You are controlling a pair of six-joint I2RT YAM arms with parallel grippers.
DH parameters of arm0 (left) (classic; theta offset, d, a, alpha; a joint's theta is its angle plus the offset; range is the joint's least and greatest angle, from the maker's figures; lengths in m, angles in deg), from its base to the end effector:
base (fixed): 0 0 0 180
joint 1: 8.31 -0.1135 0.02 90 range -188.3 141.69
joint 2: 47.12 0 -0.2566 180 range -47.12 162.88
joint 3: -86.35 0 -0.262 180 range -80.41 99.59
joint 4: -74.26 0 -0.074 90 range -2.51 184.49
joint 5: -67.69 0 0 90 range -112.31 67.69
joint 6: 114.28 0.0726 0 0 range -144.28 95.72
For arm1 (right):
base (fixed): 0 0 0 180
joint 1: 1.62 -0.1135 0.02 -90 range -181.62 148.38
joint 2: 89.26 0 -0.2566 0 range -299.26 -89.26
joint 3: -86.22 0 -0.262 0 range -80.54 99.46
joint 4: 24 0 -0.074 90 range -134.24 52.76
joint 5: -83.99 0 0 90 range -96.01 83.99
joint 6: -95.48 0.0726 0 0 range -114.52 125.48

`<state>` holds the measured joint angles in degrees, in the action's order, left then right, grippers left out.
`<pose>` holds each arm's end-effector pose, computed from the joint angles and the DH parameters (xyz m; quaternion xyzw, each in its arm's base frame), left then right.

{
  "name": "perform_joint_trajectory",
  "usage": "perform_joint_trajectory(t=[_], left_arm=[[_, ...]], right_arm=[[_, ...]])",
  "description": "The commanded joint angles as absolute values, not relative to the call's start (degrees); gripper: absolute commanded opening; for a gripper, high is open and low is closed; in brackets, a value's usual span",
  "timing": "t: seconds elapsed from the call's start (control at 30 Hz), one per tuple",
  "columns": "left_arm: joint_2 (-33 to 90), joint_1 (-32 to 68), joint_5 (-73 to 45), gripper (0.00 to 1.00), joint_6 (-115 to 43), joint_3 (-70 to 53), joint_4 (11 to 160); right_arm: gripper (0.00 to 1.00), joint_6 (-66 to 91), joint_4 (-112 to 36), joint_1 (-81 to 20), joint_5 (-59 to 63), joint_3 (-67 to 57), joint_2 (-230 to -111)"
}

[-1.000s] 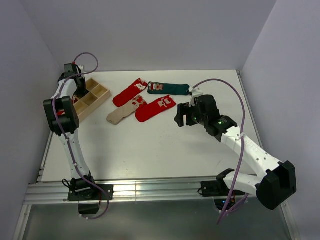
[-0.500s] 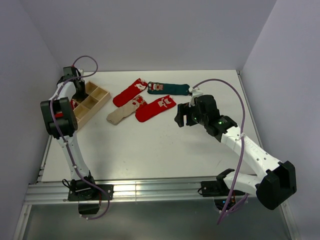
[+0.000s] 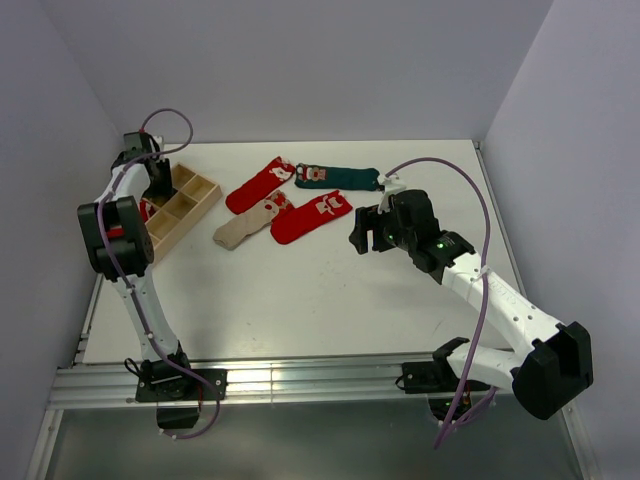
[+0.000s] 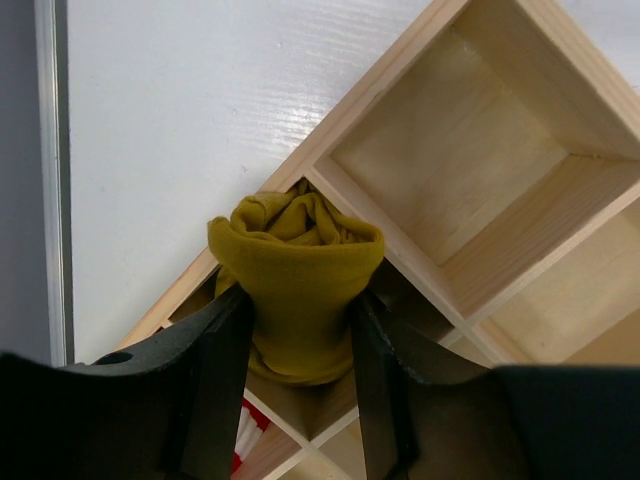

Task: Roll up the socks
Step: Place the sock in the storage box.

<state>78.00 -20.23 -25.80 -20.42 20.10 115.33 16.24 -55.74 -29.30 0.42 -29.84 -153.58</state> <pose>0.5018 0.1104 0.1556 -0.0763 0.9433 0.0727 0.3148 0.2571 0.1440 0.2653 -0.1554 0.8602 0.2054 0.4400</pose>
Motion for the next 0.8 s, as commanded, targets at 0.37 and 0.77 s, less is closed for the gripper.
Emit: perform_joint_trajectory(t=[0.37,0.77], left_arm=[[66.19,-20.52,-25.73,0.51,-23.84,11.55,101.57],[67.49,-21.31,-24.07,0.48,-29.82,9.07,92.86]], right_arm=[[0.79,14.88,-54.73,-28.69,-0.65,-28.24,-152.37],[0.79,14.88,-54.90,-28.69,-0.74,-28.51,-152.28]])
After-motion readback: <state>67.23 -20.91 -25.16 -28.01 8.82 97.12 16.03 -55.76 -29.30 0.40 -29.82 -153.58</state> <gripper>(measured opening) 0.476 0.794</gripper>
